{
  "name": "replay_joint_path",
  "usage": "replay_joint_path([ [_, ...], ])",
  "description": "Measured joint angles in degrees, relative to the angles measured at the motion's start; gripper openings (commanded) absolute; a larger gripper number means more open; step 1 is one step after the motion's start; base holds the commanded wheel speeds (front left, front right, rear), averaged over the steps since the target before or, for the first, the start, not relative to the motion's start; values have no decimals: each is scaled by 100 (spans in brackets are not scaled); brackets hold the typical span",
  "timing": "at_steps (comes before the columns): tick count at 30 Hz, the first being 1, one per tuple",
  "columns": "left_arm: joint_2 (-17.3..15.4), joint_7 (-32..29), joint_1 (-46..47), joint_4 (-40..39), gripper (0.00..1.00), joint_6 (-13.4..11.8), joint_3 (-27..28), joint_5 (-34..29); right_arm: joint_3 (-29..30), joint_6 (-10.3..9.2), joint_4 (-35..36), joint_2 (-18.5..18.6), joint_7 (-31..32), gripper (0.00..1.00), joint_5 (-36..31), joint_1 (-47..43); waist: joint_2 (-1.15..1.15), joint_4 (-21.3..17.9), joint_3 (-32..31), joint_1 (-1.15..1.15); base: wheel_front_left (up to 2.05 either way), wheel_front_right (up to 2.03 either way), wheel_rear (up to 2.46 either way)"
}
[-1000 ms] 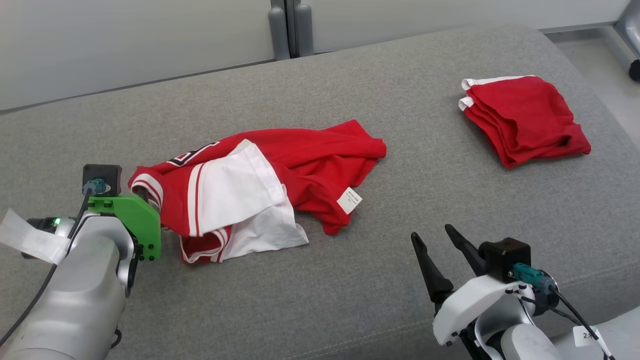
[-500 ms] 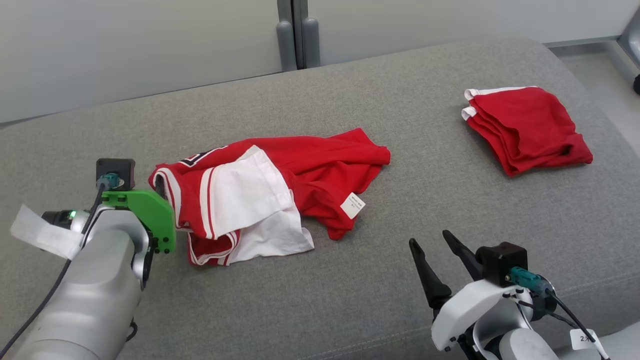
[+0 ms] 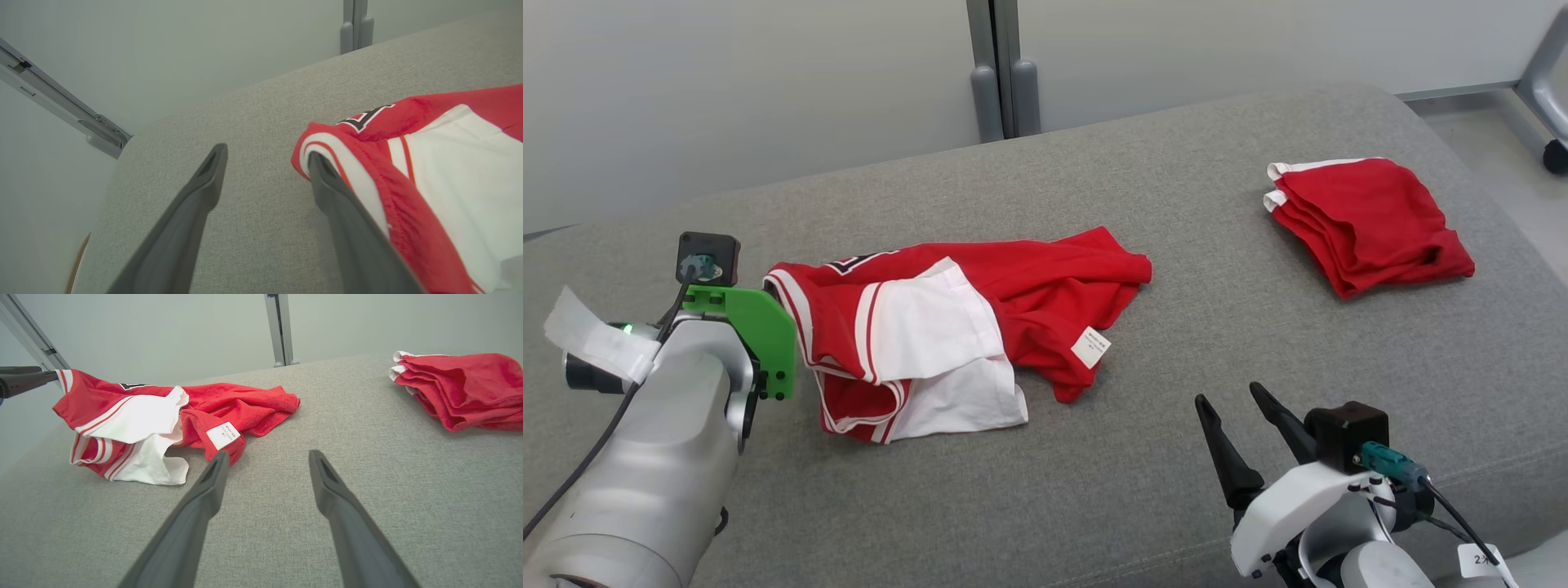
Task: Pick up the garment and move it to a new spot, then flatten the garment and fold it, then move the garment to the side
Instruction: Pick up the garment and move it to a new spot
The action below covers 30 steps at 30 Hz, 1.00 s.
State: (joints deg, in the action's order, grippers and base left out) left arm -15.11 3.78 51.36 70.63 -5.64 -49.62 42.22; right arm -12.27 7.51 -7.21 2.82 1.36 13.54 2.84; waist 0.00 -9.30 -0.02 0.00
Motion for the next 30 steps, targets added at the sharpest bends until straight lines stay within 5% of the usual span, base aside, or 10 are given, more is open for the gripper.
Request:
replay_joint_path([
  [11, -171, -365, -104, 45, 100, 18, -69, 38, 68, 0, -66, 0, -94, 100, 77, -98, 0, 263, -99, 0, 0, 0, 0],
  [30, -30, -688, -618, -88, 100, 413, -69, 320, 3, 0, -129, -1, -129, 100, 143, -151, 0, 1137, -266, 0, 0, 0, 0],
])
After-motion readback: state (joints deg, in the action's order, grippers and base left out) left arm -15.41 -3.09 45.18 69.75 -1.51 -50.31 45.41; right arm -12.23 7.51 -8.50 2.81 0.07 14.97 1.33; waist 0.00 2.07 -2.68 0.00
